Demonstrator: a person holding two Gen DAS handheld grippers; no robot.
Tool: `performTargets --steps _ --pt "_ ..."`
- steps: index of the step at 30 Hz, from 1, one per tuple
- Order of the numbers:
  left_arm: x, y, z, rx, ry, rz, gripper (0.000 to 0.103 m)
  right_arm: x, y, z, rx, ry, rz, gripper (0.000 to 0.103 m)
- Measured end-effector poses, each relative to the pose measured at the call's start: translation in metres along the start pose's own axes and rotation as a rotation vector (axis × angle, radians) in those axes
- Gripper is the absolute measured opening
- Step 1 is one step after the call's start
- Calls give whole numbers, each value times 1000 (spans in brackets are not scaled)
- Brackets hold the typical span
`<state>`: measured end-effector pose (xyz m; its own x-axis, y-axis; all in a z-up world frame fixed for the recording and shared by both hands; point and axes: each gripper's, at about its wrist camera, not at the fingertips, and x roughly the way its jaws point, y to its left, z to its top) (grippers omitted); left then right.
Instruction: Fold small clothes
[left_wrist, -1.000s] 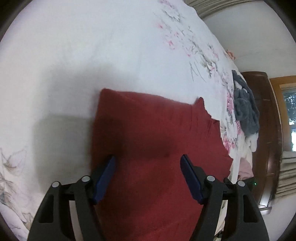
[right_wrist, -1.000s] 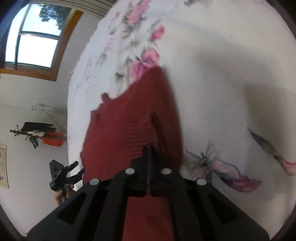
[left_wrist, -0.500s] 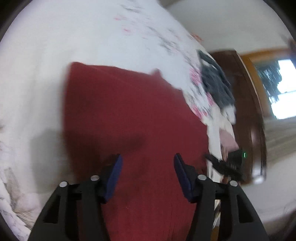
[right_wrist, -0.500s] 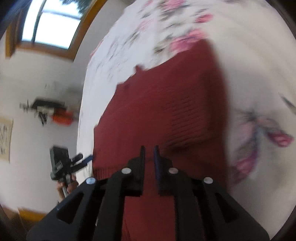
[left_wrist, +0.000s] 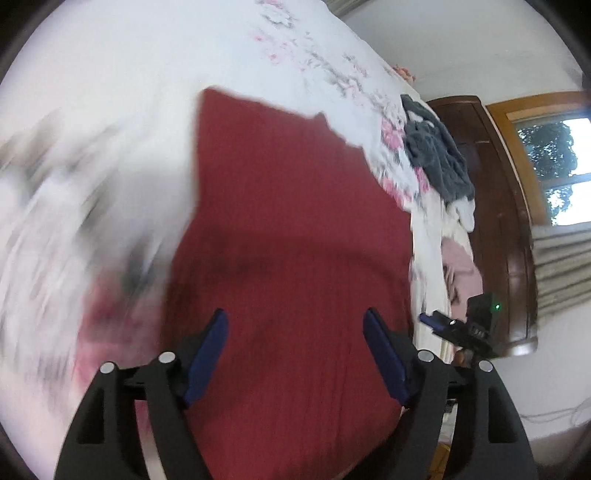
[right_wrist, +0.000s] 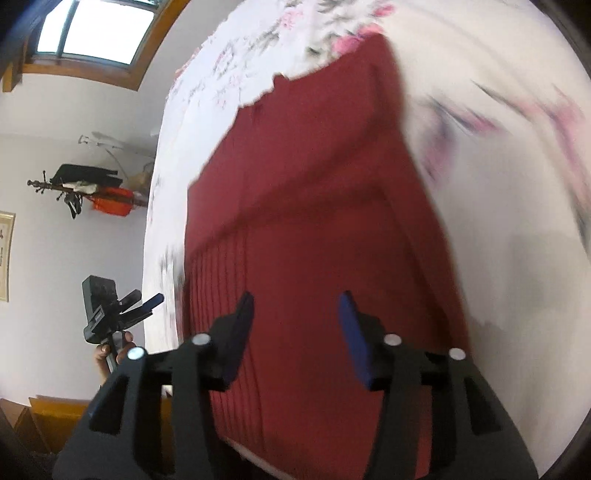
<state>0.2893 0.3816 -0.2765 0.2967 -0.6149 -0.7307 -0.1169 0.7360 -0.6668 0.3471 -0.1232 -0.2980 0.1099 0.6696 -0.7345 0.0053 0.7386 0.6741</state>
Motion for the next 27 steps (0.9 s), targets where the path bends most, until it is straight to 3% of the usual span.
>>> performTargets --steps 3,5,10,16,22,27 --pt "-34 26 -70 -45 4 22 78 -32 -29 -63 90 13 10 60" --pt "-50 49 -117 -98 20 52 79 -44 -44 -91 129 26 -10 60" --pt "-55 79 -196 -146 93 99 79 -72 -76 -159 184 74 -43 60" --pt "-48 93 -227 -197 140 36 79 -61 -82 -191 200 133 -51 60" --pt "-28 100 -226 -234 185 4 79 -37 -90 -204 210 171 -98 60" --pt "-11 97 -228 -217 222 31 80 -26 -92 -207 228 155 -94 58"
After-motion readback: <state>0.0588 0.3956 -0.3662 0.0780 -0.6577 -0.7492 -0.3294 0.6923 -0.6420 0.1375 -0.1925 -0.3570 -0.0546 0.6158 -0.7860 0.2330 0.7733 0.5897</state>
